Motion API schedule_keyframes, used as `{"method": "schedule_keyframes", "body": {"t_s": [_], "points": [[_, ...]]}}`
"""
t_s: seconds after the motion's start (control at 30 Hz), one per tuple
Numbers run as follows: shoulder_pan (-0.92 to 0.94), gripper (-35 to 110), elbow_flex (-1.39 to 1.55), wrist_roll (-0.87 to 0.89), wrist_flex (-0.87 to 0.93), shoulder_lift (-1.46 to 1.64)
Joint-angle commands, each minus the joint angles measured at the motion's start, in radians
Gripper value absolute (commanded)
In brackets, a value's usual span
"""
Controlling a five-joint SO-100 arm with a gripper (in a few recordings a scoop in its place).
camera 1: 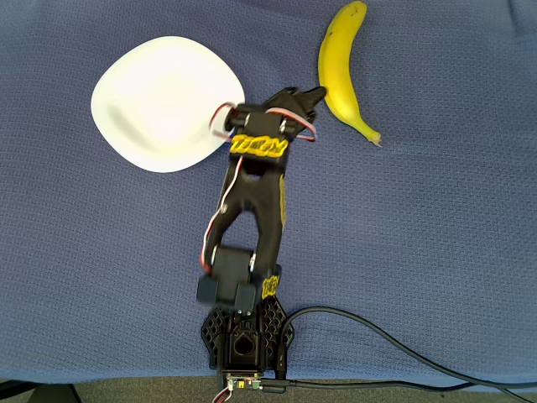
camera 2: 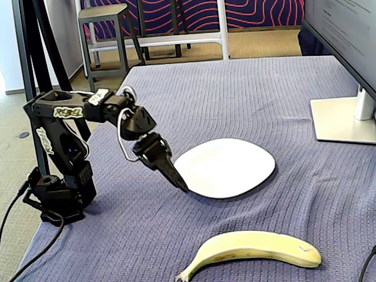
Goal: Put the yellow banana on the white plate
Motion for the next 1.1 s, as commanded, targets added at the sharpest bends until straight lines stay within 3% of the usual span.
{"method": "schedule_keyframes", "body": {"t_s": [0.0,0.43,0.73,1.07], "points": [[0.029,32,-0.11,0.095,-0.084,-0.092],[0.075,36,-0.538,0.374,-0.009,-0.486],[0.107,41,-0.64,0.503,-0.012,-0.64],[0.141,41,-0.729,0.48,-0.057,-0.739]]}}
